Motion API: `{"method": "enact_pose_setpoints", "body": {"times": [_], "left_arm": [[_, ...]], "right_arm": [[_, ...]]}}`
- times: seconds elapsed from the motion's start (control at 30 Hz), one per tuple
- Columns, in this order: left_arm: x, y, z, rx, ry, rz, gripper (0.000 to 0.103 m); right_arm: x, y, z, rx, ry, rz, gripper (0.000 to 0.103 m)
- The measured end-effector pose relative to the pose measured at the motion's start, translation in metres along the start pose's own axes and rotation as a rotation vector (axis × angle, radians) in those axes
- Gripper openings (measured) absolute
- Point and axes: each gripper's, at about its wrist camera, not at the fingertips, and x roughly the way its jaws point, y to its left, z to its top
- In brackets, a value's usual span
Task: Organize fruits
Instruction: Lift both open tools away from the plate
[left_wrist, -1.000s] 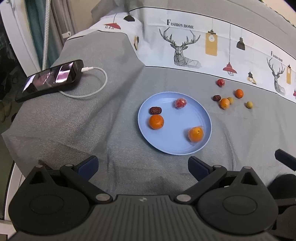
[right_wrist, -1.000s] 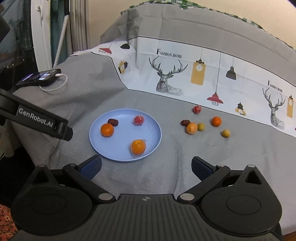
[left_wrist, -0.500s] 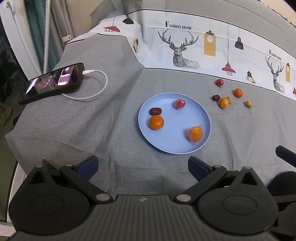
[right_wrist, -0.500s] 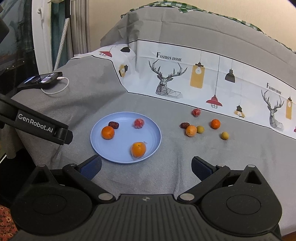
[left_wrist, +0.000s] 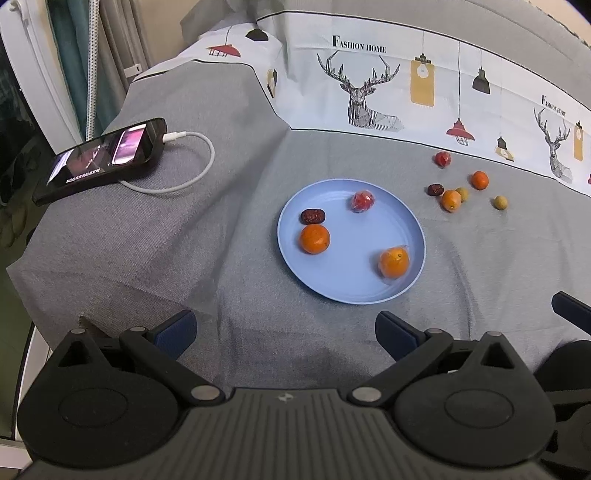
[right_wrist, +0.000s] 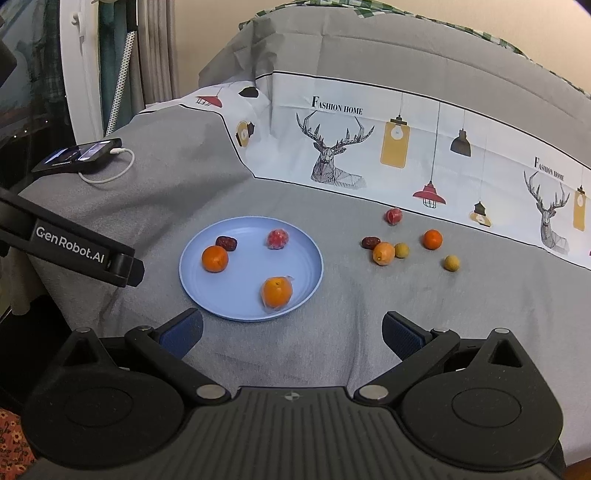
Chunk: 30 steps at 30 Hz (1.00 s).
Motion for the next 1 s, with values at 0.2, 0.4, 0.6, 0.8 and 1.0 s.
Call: {"method": "enact_pose_setpoints", "body": {"times": [0.2,0.4,0.6,0.8,1.0], "left_arm": [[0.004,-0.001,0.000,0.005,0.008,0.003,0.103],[0.009,-0.002,0.000,0.008,0.023,0.006,0.103],[0.012,-0.003,0.001,0.013,0.031,0.009,0.103],[0.018,-0.005,0.003,0.017,0.042,0.012,0.103],[0.025,-0.009,0.008,0.024,0.056,0.014,0.103]], "right_arm": [[0.003,-0.002,0.000,0.012,0.008,0.001,0.102],[0.006,-0.005,-0.001,0.027,0.015,0.000,0.102],[0.011,-0.007,-0.002,0.043,0.024,-0.001,0.102],[0.016,-0.011,-0.003,0.064,0.033,-0.005,0.102],[0.024,-0.019,-0.005,0.094,0.047,-0.013,0.102]]}}
